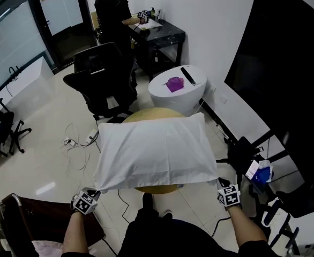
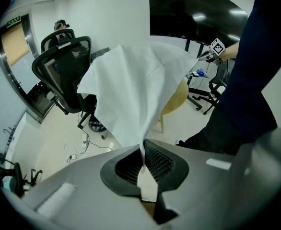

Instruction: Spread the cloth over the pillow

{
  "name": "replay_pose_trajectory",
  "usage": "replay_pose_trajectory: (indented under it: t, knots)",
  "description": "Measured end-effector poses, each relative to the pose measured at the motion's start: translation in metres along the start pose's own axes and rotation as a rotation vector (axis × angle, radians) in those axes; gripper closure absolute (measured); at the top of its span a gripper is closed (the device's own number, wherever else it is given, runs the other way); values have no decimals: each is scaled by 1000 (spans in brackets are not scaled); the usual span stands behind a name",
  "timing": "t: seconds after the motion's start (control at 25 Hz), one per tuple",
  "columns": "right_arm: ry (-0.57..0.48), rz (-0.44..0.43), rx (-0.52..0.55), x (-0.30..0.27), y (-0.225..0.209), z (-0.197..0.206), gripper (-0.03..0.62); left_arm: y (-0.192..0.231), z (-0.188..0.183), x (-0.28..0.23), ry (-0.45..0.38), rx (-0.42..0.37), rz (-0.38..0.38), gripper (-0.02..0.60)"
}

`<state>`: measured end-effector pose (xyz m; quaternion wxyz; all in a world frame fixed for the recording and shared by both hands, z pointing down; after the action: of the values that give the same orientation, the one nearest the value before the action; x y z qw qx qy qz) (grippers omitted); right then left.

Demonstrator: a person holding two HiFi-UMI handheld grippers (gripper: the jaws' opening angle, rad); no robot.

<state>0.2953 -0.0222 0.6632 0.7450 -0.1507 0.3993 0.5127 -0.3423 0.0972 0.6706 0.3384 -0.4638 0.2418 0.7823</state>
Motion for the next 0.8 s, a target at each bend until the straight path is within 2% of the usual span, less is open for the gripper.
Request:
replay_pose_trajectory:
  t: [0.2, 0.48, 0.8]
  knots:
    - [51, 1, 32, -16, 2, 10, 582, 4, 5, -14, 30, 21, 20, 581]
    - [52, -42, 40, -24, 11, 1, 572, 13, -6, -17, 9, 40, 22, 577]
    - [7, -68, 13, -13, 0, -12, 466, 24, -1, 7, 15, 52, 16, 465]
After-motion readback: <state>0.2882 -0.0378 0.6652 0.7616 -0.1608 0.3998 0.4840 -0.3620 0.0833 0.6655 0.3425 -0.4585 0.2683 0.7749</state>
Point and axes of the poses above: the fingertips, and each gripper's own axes: x backward along the fingers, y to its left, z out of its underside, the point moved 7 cm from there along x, backward along the fingers, and after that the axes turned 7 degrees about z, right-handed, at the moved point
